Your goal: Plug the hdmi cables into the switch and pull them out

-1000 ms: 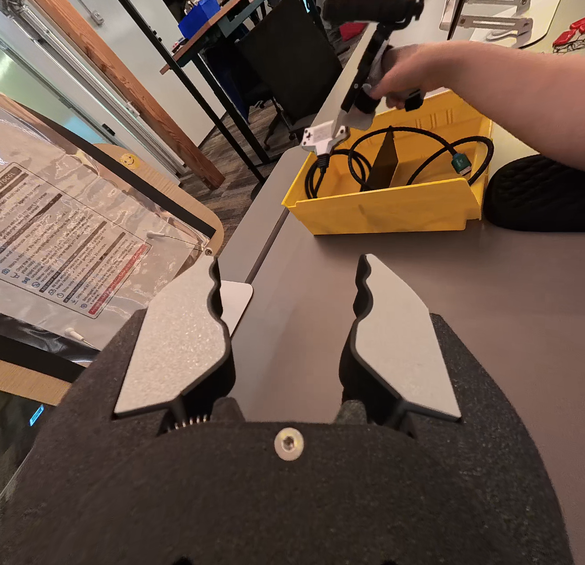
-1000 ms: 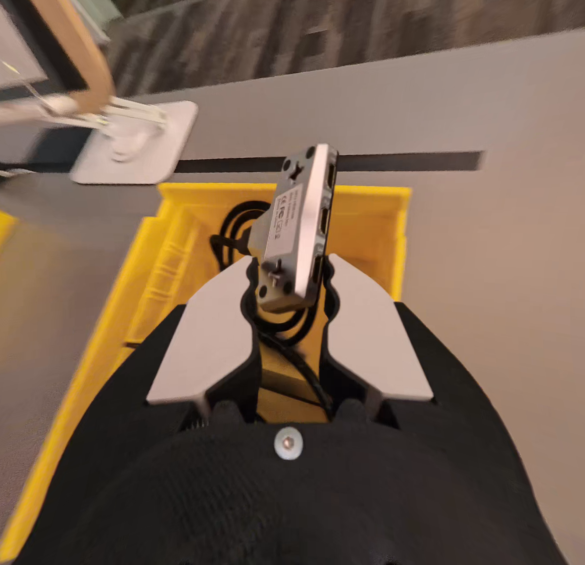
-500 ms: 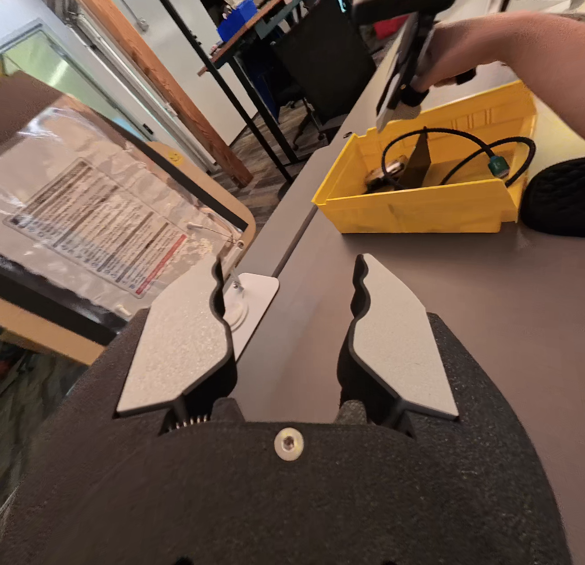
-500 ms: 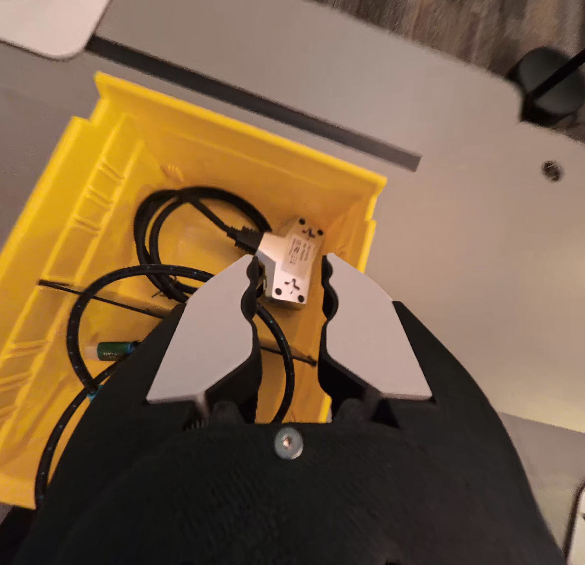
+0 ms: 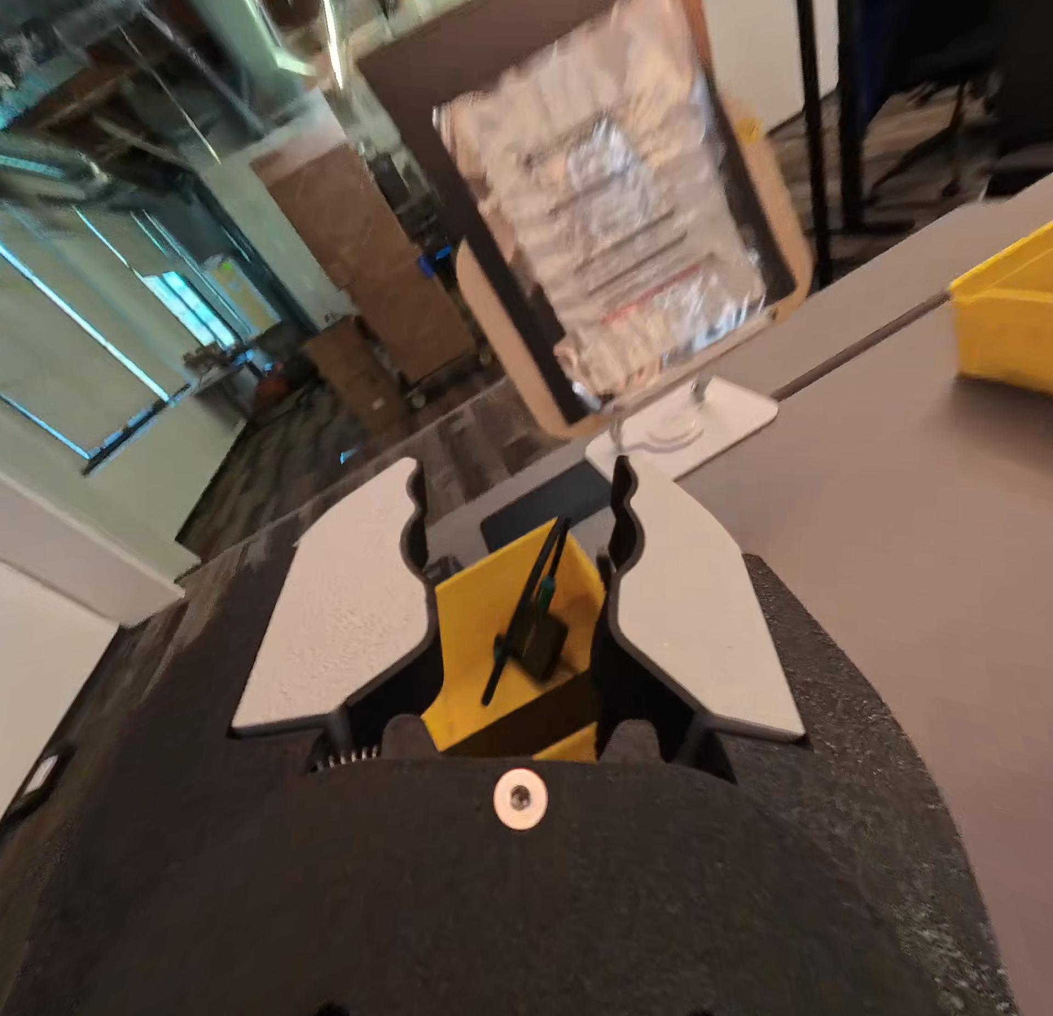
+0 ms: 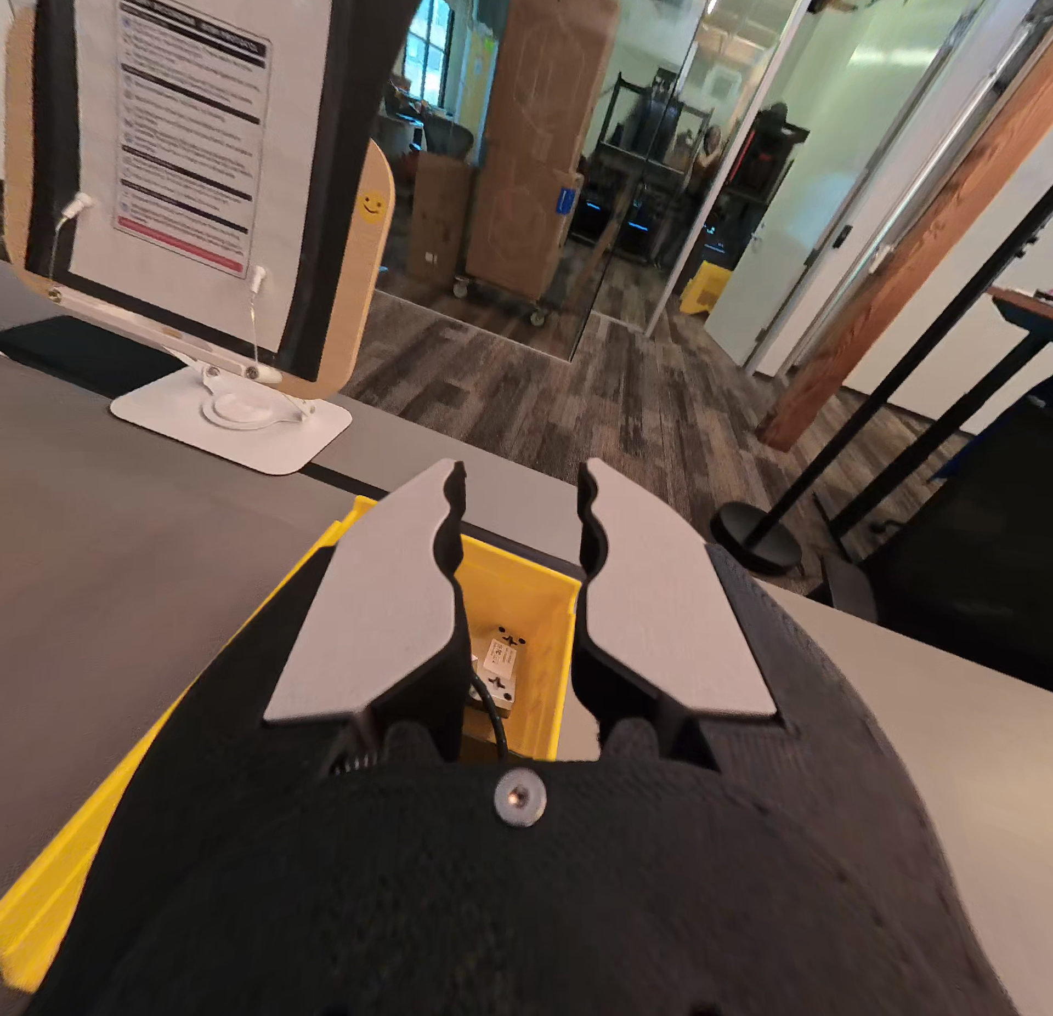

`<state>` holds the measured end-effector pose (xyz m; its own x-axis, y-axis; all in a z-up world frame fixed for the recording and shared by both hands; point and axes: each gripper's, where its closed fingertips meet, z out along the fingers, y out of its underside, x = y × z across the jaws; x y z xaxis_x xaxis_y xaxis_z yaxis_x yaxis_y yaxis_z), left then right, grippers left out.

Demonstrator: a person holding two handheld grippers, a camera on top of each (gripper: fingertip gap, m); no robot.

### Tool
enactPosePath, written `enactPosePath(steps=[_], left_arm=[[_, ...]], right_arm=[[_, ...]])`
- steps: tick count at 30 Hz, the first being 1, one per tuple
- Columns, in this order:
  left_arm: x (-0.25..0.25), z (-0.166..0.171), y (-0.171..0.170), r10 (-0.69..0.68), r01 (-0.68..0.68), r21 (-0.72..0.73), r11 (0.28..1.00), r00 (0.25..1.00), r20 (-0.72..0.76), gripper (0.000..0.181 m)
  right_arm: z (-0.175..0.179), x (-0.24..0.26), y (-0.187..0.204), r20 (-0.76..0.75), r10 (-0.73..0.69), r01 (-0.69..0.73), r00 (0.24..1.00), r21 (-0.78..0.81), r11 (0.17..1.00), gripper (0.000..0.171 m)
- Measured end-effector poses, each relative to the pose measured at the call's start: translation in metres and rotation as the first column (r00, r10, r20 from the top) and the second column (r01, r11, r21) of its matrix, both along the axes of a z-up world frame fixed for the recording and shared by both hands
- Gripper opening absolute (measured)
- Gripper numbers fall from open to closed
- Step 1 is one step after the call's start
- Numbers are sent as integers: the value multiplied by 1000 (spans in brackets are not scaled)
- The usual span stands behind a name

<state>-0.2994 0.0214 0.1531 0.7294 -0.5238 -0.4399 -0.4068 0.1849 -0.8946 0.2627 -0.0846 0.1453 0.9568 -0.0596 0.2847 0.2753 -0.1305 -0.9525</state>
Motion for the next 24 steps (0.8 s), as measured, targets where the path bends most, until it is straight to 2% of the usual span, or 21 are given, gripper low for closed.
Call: enactPosePath(steps=[4,9,12,16,19,24], left_arm=[[-37,-57,45,3,-32,-175,984,986,-166,60],[-59,-158,89,-38,-114,-343,932,913,-405,54],[-64,-192,107,-24,-167,-388,906,897,-442,47],[-57,-198,121,-20,-141,-401,905,928,-371,36],[-53,-192,124,-36,-119,-355,927,915,-401,4],[-55,-152,136,20,-155,-298,942,911,-411,3]], right_arm=[[6,-4,-3,53,-2,1,999,24,1000,39],[-1,-10,5,69,5,-4,998,-9,1000,39],[-9,-14,12,102,2,3,995,-48,999,39],[-21,-16,21,140,-3,18,990,-106,994,39],[-28,-17,26,172,-4,30,985,-145,989,39],[-39,-27,37,184,25,11,983,-189,982,39]])
